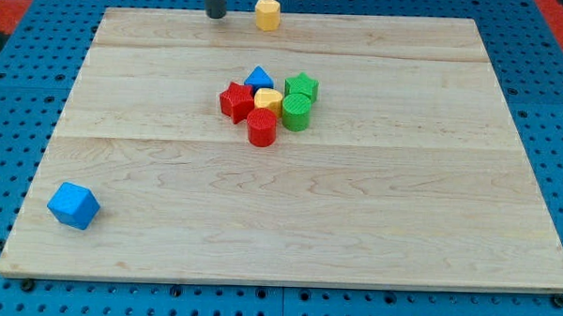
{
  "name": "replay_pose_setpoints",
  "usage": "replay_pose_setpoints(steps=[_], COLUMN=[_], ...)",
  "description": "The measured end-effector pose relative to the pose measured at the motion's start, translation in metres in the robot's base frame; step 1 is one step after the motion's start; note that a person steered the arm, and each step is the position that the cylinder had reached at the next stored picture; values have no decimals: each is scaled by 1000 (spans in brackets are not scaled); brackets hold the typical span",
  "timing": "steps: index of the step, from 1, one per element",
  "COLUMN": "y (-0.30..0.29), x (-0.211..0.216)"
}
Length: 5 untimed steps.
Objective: Slide the yellow hexagon left a bit
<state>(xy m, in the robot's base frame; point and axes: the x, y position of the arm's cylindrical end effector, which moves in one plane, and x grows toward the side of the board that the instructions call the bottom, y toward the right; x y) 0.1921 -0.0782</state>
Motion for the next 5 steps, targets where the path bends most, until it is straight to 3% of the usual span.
replay_pose_setpoints(steps=[1, 2, 3, 4, 5], y=[80, 98, 217, 238, 236], x=[32, 99, 61, 2, -1])
